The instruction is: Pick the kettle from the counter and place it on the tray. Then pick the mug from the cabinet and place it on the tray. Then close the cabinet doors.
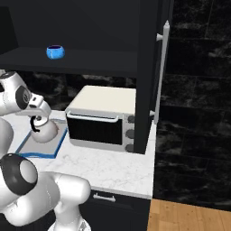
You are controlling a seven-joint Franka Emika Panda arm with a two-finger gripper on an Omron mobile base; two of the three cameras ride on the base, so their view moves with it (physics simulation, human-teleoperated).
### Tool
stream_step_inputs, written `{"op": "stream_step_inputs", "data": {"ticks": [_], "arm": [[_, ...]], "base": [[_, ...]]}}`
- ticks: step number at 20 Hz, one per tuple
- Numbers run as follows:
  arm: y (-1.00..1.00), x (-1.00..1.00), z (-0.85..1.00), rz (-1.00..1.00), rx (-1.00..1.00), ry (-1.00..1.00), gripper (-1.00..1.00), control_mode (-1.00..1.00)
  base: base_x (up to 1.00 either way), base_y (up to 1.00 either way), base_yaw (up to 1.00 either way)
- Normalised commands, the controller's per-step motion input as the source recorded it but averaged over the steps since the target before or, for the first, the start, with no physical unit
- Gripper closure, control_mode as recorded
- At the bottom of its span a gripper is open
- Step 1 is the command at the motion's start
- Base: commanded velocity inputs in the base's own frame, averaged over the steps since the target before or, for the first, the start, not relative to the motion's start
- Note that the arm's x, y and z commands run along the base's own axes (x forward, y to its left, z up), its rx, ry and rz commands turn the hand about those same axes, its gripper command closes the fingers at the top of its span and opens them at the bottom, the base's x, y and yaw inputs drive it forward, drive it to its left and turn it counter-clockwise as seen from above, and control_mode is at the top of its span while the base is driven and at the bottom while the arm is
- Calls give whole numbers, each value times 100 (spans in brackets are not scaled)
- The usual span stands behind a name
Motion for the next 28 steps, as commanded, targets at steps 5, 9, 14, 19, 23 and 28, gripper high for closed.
{"op": "stream_step_inputs", "data": {"ticks": [5, 9, 14, 19, 23, 28], "arm": [[65, 50, -17, -9, 0, -2, 100, -100], [41, 60, -17, -10, 0, -1, 100, -100], [1, 35, -32, -1, 1, -2, 100, -100], [4, 31, -33, 0, 0, -4, 100, -100], [4, 16, -25, 0, 0, -3, 100, -100], [0, 3, -17, 0, 0, -3, 100, -100]], "base": [[0, 0, 0], [0, 0, 0], [0, 0, 0], [0, 0, 0], [0, 0, 0], [0, 0, 0]]}}
